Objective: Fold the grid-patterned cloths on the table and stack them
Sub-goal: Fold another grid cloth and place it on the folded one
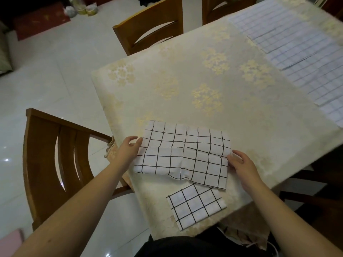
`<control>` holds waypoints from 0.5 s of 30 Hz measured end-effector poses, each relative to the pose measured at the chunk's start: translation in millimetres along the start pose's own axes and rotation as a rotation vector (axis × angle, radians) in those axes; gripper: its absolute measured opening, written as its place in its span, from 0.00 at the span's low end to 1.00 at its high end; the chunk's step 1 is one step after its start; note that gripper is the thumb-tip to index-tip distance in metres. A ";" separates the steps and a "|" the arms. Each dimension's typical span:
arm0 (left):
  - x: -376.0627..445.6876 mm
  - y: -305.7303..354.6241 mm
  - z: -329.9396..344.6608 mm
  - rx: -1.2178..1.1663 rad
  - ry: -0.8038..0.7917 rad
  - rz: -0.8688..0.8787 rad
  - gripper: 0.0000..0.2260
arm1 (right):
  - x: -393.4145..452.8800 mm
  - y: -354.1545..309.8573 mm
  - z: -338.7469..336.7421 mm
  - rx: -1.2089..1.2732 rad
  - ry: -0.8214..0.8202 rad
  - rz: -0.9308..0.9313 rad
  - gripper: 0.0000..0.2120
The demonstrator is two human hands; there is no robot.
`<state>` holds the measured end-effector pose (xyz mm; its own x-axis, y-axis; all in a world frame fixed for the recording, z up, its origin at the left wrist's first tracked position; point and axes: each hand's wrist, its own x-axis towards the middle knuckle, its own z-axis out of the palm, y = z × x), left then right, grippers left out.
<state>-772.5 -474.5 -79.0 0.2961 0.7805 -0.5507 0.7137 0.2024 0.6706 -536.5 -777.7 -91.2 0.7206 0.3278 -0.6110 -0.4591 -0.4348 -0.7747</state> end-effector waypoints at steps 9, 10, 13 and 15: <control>-37.2 -70.4 -23.3 -0.044 -0.233 -0.002 0.23 | -43.2 26.0 -6.2 -0.432 -0.134 0.006 0.25; -39.1 -72.4 -22.0 -0.014 -0.238 0.019 0.24 | -47.0 28.0 -4.4 -0.463 -0.140 0.000 0.26; -42.4 -69.4 -18.0 0.127 -0.193 0.097 0.23 | -53.6 33.9 3.4 -0.542 -0.103 -0.011 0.26; -43.1 -64.9 -17.9 0.138 -0.152 0.096 0.21 | -56.0 37.0 6.7 -0.547 -0.035 -0.023 0.24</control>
<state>-843.0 -510.7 -89.9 0.4518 0.6917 -0.5633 0.7548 0.0402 0.6547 -597.3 -806.5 -86.8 0.7049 0.3659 -0.6076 -0.0997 -0.7970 -0.5957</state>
